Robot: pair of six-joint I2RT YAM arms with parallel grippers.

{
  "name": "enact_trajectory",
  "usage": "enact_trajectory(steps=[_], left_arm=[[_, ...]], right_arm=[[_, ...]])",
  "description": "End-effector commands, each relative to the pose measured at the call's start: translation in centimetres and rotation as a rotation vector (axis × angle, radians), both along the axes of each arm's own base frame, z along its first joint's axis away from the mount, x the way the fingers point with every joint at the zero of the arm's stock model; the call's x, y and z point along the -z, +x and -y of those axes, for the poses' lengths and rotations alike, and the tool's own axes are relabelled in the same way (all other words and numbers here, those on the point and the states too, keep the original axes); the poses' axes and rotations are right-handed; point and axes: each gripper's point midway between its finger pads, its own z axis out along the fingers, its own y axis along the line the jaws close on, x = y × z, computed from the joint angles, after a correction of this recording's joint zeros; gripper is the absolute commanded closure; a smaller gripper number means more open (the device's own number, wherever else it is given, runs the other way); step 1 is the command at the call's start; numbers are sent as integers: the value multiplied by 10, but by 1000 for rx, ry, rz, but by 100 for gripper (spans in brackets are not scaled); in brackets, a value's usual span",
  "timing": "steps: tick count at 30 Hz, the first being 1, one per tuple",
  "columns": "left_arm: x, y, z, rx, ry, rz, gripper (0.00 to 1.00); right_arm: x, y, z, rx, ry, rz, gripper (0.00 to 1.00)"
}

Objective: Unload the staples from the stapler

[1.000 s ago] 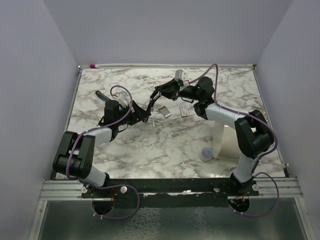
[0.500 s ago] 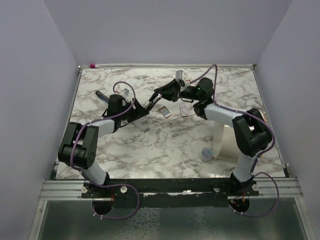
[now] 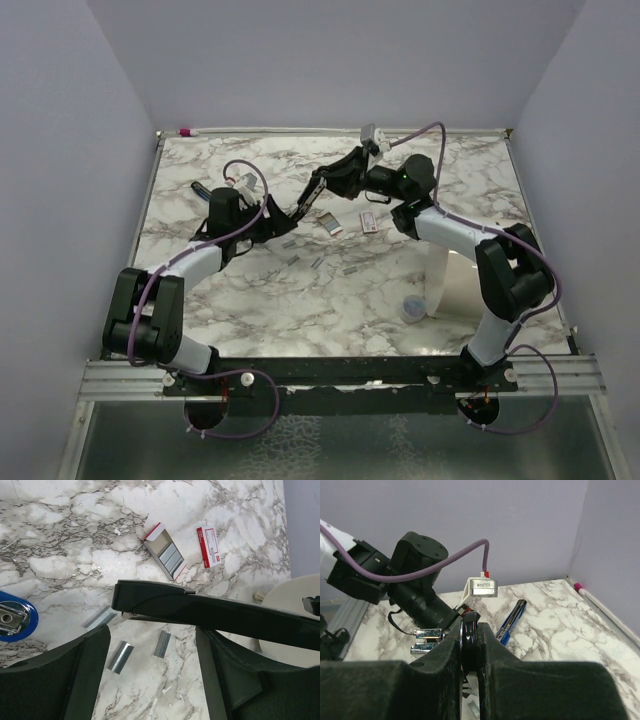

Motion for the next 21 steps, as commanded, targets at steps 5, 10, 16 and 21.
enact_trajectory(steps=[5,10,16,21], left_arm=[[-38,-21,-4,29,-3,81,28],[-53,-39,-10,-1,-10,95,28],[-56,-60,-18,-35,-10,83,27],[-58,-72,-24,-52,11,88,25]], right_arm=[[-34,-6,14,59,122,-403,99],[-9,3,9,96,129,-645,99],[24,10,-2,156,128,-850,99],[41,10,-11,168,133,-968,99]])
